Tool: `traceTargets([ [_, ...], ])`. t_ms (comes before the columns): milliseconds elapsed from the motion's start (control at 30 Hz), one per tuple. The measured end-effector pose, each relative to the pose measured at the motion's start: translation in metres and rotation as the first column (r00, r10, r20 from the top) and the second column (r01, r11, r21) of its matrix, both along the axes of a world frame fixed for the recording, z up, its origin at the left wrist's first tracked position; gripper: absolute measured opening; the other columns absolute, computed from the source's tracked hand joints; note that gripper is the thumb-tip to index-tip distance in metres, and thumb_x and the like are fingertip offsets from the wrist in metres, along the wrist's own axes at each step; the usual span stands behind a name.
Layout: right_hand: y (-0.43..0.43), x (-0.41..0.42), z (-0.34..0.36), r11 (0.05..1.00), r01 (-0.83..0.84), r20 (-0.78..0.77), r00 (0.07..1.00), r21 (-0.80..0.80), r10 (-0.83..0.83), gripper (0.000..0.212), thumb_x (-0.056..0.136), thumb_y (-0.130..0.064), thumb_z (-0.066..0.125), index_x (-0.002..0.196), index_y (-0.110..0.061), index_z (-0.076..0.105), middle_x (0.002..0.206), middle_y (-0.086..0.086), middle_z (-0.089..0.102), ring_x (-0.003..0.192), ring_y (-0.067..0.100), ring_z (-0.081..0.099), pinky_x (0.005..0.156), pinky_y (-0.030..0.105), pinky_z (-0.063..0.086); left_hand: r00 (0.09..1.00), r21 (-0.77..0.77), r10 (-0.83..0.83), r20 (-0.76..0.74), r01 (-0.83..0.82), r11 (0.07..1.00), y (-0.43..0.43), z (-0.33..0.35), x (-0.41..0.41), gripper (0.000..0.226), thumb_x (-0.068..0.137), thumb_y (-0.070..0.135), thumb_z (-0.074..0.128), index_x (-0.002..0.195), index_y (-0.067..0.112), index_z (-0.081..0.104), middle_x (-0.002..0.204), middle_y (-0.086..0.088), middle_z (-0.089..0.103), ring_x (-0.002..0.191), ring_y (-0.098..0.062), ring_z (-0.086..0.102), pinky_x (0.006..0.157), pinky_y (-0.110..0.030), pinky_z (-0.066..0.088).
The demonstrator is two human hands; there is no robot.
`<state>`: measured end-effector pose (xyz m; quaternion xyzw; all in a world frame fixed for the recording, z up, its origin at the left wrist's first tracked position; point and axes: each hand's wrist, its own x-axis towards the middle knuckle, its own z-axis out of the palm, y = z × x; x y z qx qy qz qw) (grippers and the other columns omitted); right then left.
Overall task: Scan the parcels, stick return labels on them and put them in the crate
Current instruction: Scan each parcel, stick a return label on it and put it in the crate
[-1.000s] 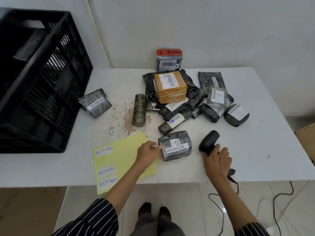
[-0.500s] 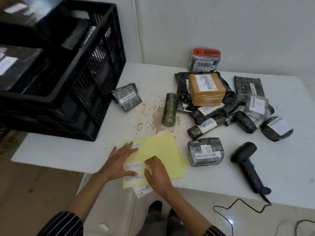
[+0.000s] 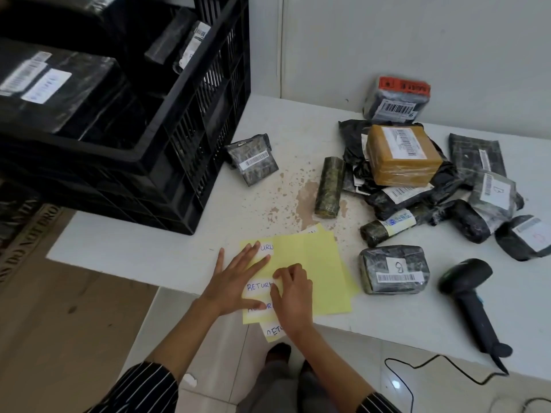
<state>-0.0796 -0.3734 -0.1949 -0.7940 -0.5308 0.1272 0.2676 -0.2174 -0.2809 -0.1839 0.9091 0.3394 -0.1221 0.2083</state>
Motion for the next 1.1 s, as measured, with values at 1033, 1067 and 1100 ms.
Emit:
traceTargets([
  [1033,0.0030,-0.0051,-0.0026,0.998,0.056,-0.042,0.998,-0.012,-0.056,0.021,0.070,-0.002,0.070,0.088,-0.007,0.061,0.090,0.008,0.055,0.075,0.026,0.056,0.061,0.034,0.043,1.000,0.022,-0.006,0.010,0.006,1.000,0.0018,-0.0062,-0.0005,0.097,0.061,0.085,0.027,0.130,0.053,-0.033,0.148,0.013,-0.036,0.134,-0.001,-0.034,0.098,-0.043,-0.036],
  [1067,0.0030,-0.0054,-0.0023,0.998,0.058,-0.040,0.997,-0.006,-0.058,0.019,0.071,-0.002,0.070,0.088,-0.007,0.061,0.089,0.007,0.055,0.074,0.025,0.056,0.060,0.035,0.044,1.000,0.019,-0.003,0.024,0.003,1.000,0.0018,-0.0061,-0.0005,0.098,0.061,0.086,0.028,0.131,0.052,-0.032,0.149,0.013,-0.034,0.134,-0.001,-0.033,0.098,-0.043,-0.036],
  [1100,0.0035,-0.0058,-0.0018,0.998,0.058,-0.029,0.998,0.001,-0.058,0.017,0.071,0.000,0.069,0.083,-0.007,0.060,0.086,0.006,0.055,0.070,0.024,0.055,0.059,0.035,0.044,0.999,0.016,-0.003,0.034,0.002,1.000,0.0015,-0.0058,-0.0005,0.100,0.060,0.088,0.029,0.133,0.051,-0.029,0.150,0.013,-0.032,0.135,-0.001,-0.032,0.099,-0.043,-0.035],
])
